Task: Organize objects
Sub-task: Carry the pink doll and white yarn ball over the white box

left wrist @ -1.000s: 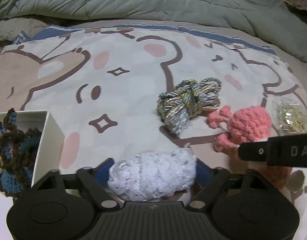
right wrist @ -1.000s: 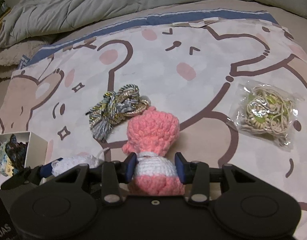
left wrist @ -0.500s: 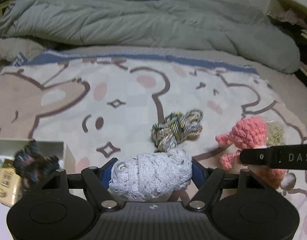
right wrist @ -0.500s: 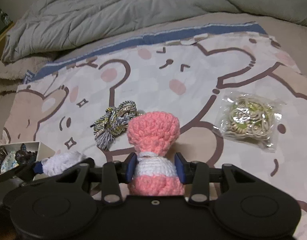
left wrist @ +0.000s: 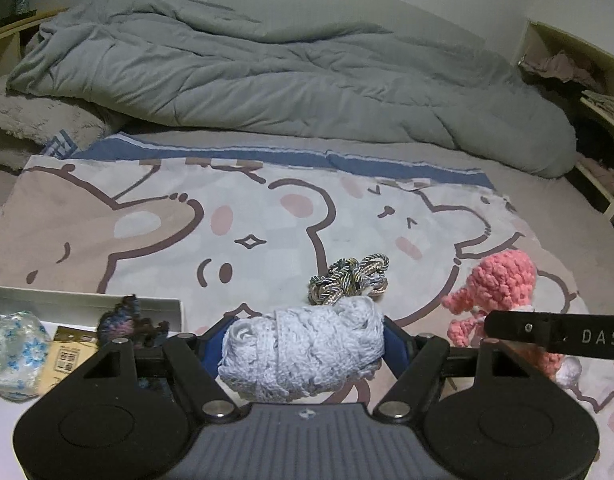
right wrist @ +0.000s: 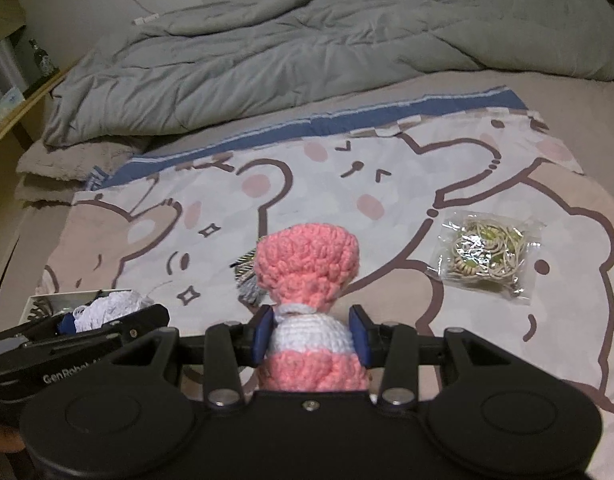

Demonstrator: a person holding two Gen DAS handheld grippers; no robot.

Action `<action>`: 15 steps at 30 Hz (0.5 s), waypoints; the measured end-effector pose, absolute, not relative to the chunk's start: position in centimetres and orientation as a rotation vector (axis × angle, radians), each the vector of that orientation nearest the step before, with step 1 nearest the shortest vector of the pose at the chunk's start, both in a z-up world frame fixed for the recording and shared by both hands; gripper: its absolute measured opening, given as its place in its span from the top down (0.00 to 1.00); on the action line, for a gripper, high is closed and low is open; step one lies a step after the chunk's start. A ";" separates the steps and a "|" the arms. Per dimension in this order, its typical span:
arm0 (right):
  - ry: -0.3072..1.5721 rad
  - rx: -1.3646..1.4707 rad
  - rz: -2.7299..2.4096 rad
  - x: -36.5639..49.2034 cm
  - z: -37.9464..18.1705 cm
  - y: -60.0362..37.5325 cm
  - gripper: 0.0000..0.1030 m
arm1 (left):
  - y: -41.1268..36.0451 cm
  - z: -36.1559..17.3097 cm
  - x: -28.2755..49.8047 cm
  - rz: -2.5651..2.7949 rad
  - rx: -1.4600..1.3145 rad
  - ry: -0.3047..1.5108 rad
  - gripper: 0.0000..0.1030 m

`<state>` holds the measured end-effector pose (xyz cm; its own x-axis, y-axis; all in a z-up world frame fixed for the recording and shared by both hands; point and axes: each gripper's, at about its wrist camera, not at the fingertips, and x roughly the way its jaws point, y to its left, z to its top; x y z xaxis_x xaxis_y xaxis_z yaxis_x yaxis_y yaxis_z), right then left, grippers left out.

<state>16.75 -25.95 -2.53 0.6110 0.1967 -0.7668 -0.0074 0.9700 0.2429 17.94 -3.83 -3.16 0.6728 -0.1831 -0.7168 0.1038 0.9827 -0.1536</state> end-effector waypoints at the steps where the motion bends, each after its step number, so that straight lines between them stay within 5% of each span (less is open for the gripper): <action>1: 0.901 0.223 0.122 16.5 -2.3 -25.8 0.59 | -3.7 -2.9 17.7 -0.164 -0.104 0.814 0.27; 15: 0.826 0.212 0.155 13.0 -0.3 -24.4 0.59 | -1.4 -0.1 15.0 -0.218 -0.128 0.784 0.27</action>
